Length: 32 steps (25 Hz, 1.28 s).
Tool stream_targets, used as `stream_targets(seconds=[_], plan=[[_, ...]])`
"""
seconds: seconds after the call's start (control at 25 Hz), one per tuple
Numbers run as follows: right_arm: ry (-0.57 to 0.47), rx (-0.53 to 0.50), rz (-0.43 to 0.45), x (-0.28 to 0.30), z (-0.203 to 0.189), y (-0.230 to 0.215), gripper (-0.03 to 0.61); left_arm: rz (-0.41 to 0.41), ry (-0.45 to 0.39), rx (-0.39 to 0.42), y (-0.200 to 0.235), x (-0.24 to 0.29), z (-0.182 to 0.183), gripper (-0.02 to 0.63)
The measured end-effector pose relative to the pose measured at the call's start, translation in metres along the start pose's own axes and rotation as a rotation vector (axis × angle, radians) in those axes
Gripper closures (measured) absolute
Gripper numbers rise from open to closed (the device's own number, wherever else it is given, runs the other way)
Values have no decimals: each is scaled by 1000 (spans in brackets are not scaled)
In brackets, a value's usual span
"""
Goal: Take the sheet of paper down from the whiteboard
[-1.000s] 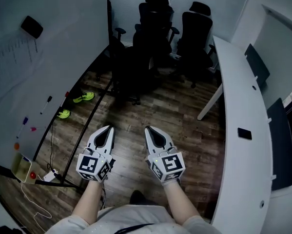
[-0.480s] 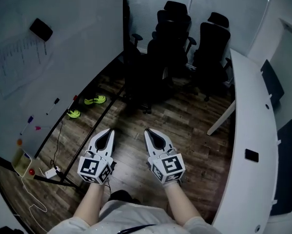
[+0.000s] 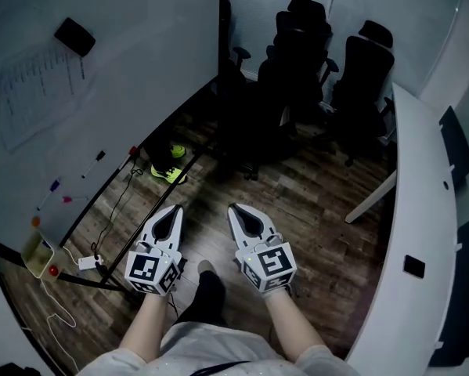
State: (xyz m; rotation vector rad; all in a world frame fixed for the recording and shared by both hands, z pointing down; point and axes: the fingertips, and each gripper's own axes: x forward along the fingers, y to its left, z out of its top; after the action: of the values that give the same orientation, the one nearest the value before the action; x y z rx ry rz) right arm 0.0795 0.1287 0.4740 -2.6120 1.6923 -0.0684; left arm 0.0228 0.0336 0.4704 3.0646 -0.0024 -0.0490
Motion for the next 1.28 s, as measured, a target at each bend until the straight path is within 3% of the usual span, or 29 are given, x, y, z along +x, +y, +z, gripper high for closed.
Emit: stream_targets(seconds=[0.32, 0.72, 1.28], plan=[[7, -17, 107, 59, 4, -4, 560, 98, -16, 10, 45, 23, 8, 599], [12, -46, 279, 168, 16, 16, 560, 251, -21, 30, 137, 45, 20, 599], [-15, -72, 557, 281, 39, 98, 560, 460, -53, 23, 249, 24, 47, 598]])
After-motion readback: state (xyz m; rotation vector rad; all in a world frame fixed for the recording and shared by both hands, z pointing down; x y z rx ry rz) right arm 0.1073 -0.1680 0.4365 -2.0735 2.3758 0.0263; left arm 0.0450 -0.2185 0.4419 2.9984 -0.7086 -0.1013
